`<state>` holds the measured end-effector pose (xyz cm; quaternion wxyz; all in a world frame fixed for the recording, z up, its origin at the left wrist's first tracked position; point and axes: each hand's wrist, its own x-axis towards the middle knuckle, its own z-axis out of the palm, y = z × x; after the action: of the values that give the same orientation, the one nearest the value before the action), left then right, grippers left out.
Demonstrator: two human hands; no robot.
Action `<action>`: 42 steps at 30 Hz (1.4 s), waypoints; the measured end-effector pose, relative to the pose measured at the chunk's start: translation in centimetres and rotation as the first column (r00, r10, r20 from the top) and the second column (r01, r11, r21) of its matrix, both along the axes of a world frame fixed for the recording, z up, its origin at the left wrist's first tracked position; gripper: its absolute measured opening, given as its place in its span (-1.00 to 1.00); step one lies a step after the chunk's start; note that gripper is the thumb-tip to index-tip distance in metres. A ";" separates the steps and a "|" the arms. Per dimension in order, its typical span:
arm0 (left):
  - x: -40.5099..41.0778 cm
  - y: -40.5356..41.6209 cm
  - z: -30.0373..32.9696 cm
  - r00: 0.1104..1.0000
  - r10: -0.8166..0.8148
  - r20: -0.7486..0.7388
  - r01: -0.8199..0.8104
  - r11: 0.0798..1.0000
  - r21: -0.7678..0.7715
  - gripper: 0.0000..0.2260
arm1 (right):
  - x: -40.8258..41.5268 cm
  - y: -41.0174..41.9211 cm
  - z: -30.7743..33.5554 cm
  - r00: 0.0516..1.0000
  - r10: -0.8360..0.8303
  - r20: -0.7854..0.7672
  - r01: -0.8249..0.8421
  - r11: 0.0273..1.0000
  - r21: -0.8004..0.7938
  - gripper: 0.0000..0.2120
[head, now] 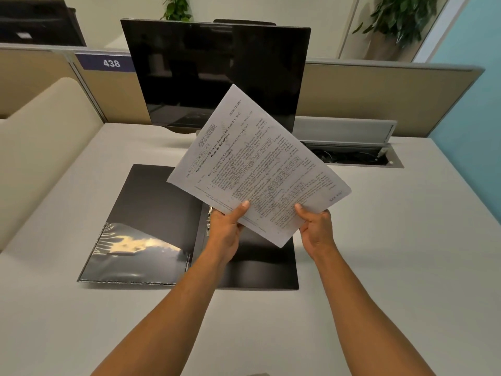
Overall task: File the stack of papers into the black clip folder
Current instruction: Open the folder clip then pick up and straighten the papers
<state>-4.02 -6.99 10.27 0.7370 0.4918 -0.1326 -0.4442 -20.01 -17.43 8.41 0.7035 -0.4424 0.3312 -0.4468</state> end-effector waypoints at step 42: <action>2.4 0.3 -0.7 0.853 0.028 0.522 -0.095 0.990 0.101 -0.55 | 0.9 0.2 -0.4 0.908 -0.181 -0.377 0.047 0.940 -0.337 -0.63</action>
<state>-1.63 -6.71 9.60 0.6559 0.6419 -0.2830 -0.2786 -19.07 -17.27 8.03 0.5112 -0.6127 0.4175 -0.4348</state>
